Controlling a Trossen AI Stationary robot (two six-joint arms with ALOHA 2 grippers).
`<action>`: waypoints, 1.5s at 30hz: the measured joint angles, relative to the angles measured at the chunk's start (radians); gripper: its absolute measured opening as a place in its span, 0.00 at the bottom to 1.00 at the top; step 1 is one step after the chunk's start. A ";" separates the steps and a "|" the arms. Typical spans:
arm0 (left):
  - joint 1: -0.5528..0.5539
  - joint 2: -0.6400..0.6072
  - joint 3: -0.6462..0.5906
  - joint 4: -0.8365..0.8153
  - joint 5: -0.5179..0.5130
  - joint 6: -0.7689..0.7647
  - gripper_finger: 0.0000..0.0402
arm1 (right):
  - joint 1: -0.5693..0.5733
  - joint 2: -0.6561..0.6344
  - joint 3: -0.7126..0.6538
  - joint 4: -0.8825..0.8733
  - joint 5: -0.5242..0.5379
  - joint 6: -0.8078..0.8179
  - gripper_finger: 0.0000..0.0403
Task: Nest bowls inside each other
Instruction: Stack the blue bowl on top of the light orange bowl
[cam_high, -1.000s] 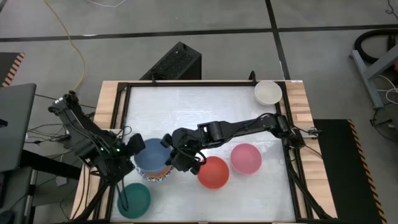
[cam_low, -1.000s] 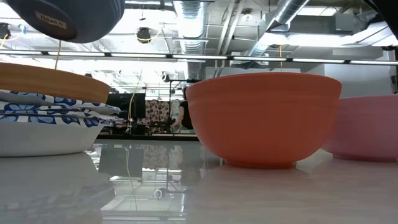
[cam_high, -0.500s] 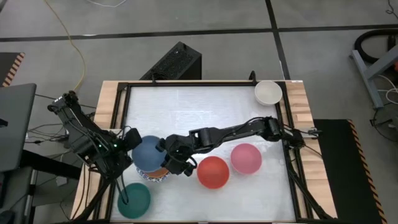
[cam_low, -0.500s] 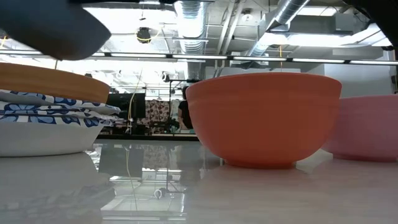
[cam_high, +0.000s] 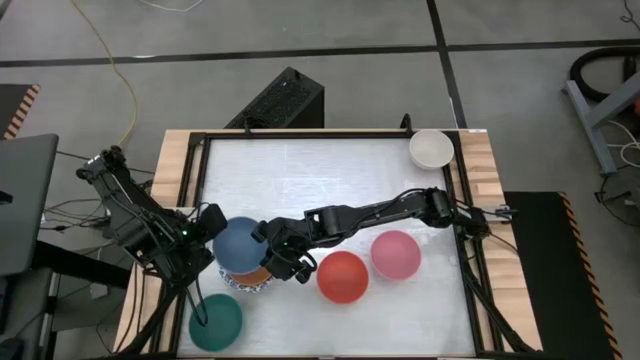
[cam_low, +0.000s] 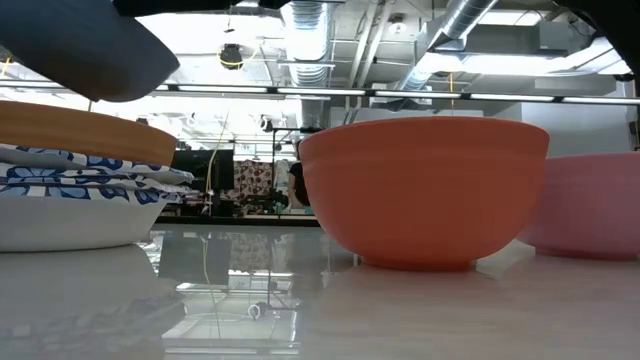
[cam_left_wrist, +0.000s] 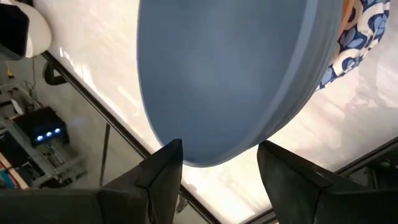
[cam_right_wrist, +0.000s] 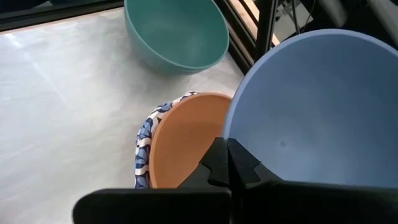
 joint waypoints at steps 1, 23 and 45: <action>0.000 0.000 0.000 0.000 0.000 -0.001 0.49 | 0.000 0.000 0.000 0.000 0.000 0.001 0.00; 0.000 0.000 0.000 -0.002 0.109 -0.087 0.49 | 0.001 0.000 0.001 -0.021 0.050 0.002 0.00; 0.000 0.000 0.000 0.053 0.118 -0.060 0.66 | 0.001 0.000 0.001 -0.086 0.127 0.001 0.00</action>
